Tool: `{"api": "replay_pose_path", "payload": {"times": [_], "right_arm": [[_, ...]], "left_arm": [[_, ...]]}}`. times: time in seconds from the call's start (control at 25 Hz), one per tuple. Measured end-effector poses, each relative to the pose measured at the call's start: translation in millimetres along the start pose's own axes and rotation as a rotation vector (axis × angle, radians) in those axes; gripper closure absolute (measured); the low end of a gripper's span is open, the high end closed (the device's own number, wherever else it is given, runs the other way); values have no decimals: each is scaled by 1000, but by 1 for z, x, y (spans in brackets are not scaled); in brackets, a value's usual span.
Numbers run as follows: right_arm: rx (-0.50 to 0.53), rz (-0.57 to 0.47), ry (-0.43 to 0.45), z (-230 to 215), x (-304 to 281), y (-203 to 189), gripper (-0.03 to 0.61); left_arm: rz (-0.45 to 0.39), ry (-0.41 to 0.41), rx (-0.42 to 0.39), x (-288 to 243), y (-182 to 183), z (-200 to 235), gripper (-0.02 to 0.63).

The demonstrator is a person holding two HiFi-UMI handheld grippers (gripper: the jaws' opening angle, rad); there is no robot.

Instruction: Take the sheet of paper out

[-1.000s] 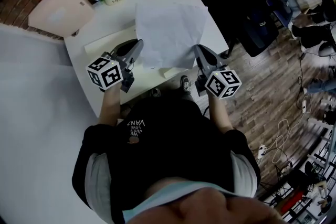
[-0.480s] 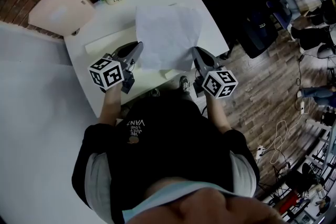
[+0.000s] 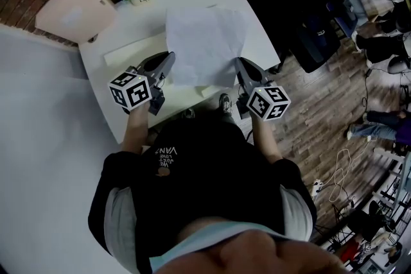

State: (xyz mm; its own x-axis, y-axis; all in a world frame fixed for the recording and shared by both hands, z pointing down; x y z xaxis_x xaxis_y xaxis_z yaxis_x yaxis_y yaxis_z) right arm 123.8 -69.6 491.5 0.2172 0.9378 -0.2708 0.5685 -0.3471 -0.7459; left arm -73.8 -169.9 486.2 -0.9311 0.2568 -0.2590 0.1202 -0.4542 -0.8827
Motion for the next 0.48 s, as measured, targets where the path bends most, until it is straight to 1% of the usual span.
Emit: {"api": "replay_pose_path", "payload": {"times": [0.48], "right_arm": [[13, 0, 4, 2, 0, 3, 580]], "left_arm": [[-8, 5, 2, 2, 2, -1, 612]]}}
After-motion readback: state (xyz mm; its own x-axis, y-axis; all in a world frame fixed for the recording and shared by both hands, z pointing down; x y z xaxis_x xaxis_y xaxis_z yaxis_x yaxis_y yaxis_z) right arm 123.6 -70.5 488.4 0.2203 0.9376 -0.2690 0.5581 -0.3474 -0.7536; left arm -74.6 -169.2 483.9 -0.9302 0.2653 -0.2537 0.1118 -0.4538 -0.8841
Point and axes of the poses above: the fingertips, and each gripper's own axes: x backward along the fingers, z to its left, y out of its top, the point moved 2 cm from there along x, backward along the fingers, and after that the axes turned 12 degrees about -x, right-handed, at the moved point
